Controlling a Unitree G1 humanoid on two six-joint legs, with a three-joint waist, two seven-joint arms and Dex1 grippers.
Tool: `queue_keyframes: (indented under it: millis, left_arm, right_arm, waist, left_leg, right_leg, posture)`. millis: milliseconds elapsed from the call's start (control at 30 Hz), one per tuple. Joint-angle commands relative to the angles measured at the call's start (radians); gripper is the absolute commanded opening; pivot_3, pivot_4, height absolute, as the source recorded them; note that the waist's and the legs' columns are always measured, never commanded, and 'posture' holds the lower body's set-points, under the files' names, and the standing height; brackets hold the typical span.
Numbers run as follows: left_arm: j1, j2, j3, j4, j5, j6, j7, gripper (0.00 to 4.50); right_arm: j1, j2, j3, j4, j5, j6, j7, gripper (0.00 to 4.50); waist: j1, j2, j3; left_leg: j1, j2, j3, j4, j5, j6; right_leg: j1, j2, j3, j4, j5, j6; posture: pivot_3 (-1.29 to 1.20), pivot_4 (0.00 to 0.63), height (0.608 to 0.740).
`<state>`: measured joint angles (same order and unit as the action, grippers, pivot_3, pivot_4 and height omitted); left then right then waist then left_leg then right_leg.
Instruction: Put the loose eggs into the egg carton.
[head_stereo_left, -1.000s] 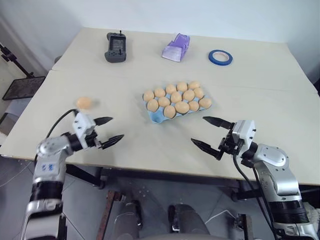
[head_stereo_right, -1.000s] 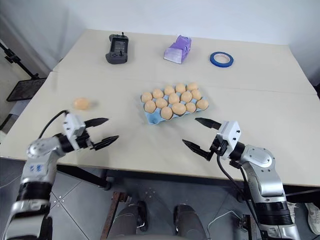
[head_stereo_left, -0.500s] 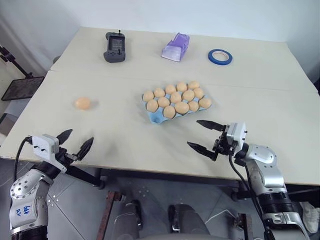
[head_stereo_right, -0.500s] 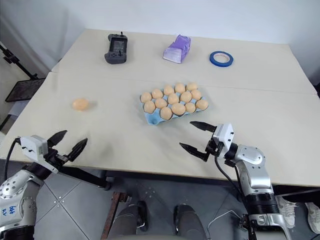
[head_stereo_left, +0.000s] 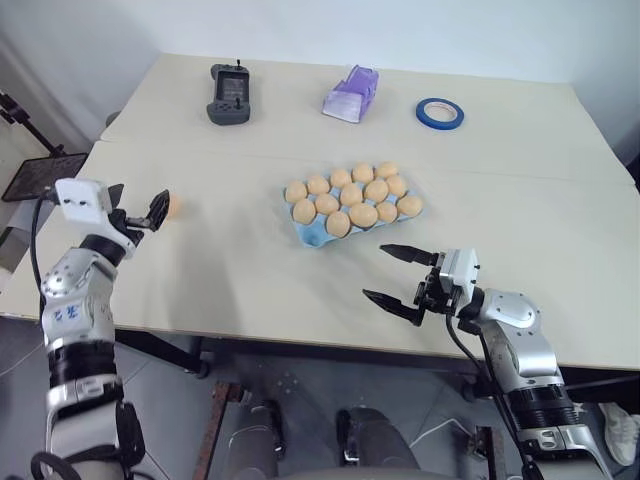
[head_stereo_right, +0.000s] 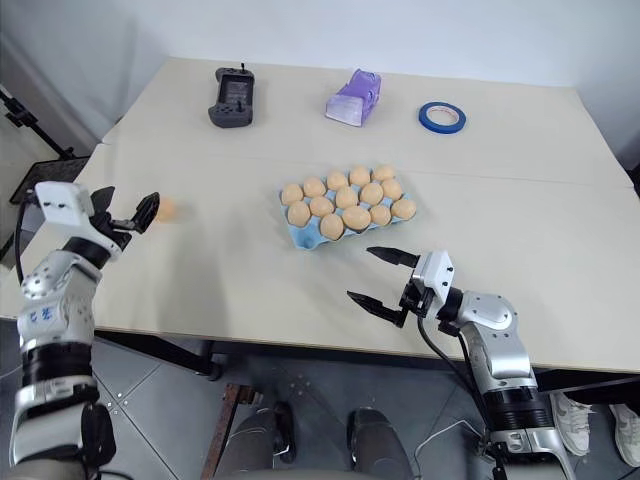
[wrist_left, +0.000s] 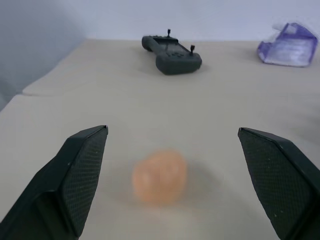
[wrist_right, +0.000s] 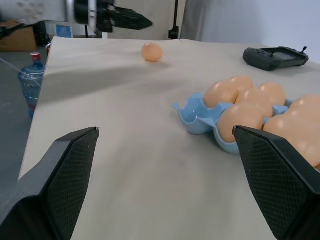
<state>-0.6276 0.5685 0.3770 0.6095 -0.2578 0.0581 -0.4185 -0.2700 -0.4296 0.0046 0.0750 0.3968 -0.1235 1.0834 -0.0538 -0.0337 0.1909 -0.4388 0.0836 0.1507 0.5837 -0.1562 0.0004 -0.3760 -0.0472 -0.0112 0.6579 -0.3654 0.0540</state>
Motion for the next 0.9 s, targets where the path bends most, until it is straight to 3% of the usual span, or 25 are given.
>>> queue_keyframes:
  millis: [33, 300, 400, 567, 633, 800, 900]
  left_arm:
    - [-0.12, 0.036, -0.03, 0.241, 0.055, -0.089, -0.004, 4.44]
    - [-0.229, 0.058, -0.082, 0.493, 0.102, -0.173, -0.057, 4.44]
    - [-0.247, 0.07, -0.089, 0.534, 0.121, -0.191, -0.033, 3.87]
    - [-0.262, 0.07, -0.093, 0.563, 0.124, -0.19, -0.071, 2.22]
    - [-0.262, 0.064, -0.096, 0.554, 0.121, -0.202, -0.101, 1.78]
    - [-0.276, 0.026, -0.122, 0.451, 0.097, -0.204, -0.228, 1.78]
    - [-0.272, -0.04, -0.173, 0.261, 0.044, -0.134, -0.395, 1.78]
  right_arm:
    - [-0.008, -0.003, -0.005, -0.064, 0.007, 0.021, -0.03, 4.5]
    - [0.01, -0.003, -0.011, -0.106, 0.006, 0.041, -0.075, 4.5]
    - [0.019, -0.006, -0.013, -0.115, 0.007, 0.044, -0.083, 4.5]
    - [0.031, -0.012, -0.019, -0.123, 0.01, 0.044, -0.092, 4.5]
    - [0.031, -0.013, -0.021, -0.123, 0.01, 0.042, -0.094, 4.5]
    - [0.038, -0.018, -0.03, -0.121, 0.012, 0.035, -0.091, 4.5]
    - [0.04, -0.019, -0.031, -0.121, 0.01, 0.034, -0.094, 4.5]
  waist:
    - [0.0, 0.0, 0.0]
    - [0.001, 0.0, 0.0]
    - [0.001, -0.001, 0.0]
    - [0.001, -0.001, 0.0]
    - [0.0, -0.001, 0.0]
    - [0.003, -0.001, 0.0]
    - [0.015, -0.001, 0.0]
  left_leg:
    - [0.0, 0.0, 0.0, 0.0, 0.0, 0.0]
    - [0.0, 0.001, 0.001, 0.0, 0.001, 0.0]
    - [-0.001, 0.001, 0.001, 0.001, 0.0, -0.001]
    - [-0.001, 0.001, 0.001, 0.001, 0.0, -0.001]
    - [-0.001, 0.001, 0.001, 0.001, 0.0, -0.001]
    - [-0.001, 0.001, 0.001, 0.001, 0.0, -0.001]
    - [-0.001, 0.001, 0.001, 0.002, 0.0, -0.001]
  right_leg:
    - [0.0, 0.001, 0.0, 0.0, 0.0, 0.0]
    - [-0.002, 0.002, 0.001, 0.001, 0.0, 0.0]
    - [-0.001, 0.002, 0.0, 0.001, 0.0, 0.0]
    - [-0.001, 0.001, 0.0, 0.001, 0.0, 0.0]
    - [-0.001, 0.001, 0.0, 0.001, 0.0, 0.0]
    - [-0.001, 0.001, 0.0, 0.001, 0.0, 0.0]
    - [-0.001, 0.001, 0.0, 0.001, 0.0, 0.0]
  posture:
    - [0.0, 0.15, 0.74]
    - [0.0, 0.15, 0.74]
    - [0.0, 0.15, 0.74]
    - [0.0, 0.15, 0.74]
    - [0.0, 0.15, 0.74]
    - [0.0, 0.15, 0.74]
    - [0.0, 0.15, 0.74]
